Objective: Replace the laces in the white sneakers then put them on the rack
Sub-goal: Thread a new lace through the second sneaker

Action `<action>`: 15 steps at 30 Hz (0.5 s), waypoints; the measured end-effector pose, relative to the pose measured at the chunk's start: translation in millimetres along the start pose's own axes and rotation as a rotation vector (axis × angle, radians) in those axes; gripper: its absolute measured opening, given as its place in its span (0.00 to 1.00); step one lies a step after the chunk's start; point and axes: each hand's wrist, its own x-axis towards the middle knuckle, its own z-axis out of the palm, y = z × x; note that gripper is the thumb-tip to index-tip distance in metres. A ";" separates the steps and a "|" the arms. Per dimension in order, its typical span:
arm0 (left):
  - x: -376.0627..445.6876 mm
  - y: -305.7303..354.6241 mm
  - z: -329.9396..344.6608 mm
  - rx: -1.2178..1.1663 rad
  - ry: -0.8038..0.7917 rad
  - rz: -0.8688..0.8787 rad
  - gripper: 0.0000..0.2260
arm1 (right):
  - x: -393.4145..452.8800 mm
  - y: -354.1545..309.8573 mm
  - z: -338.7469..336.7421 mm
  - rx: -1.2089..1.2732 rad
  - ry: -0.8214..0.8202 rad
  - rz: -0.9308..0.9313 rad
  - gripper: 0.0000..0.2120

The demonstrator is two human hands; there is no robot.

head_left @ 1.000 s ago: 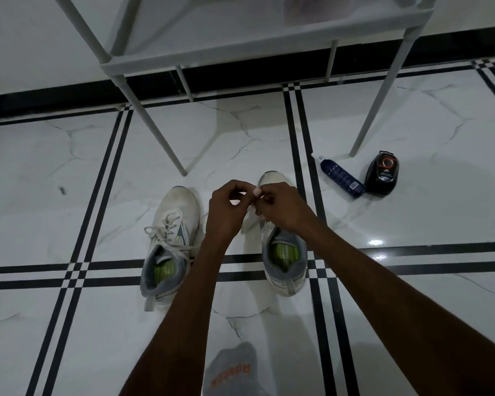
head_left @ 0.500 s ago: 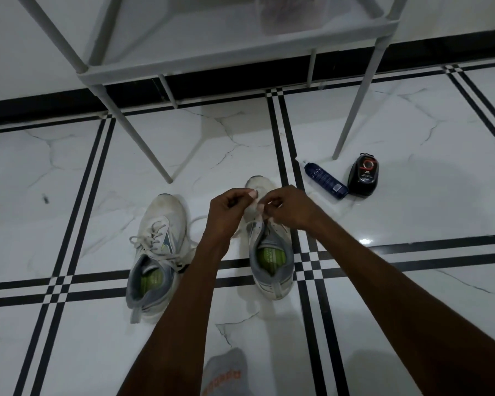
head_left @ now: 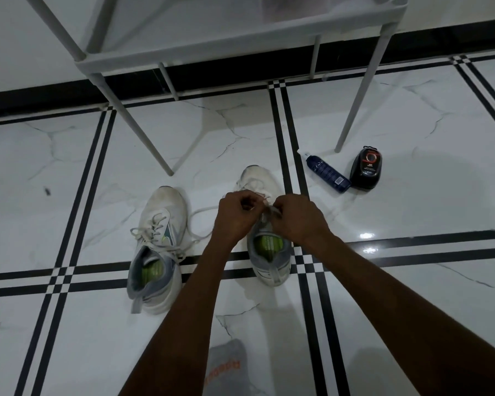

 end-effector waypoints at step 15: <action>-9.4 1.7 18.2 0.114 0.074 0.005 0.01 | 8.5 17.3 -14.2 0.756 -0.193 0.342 0.11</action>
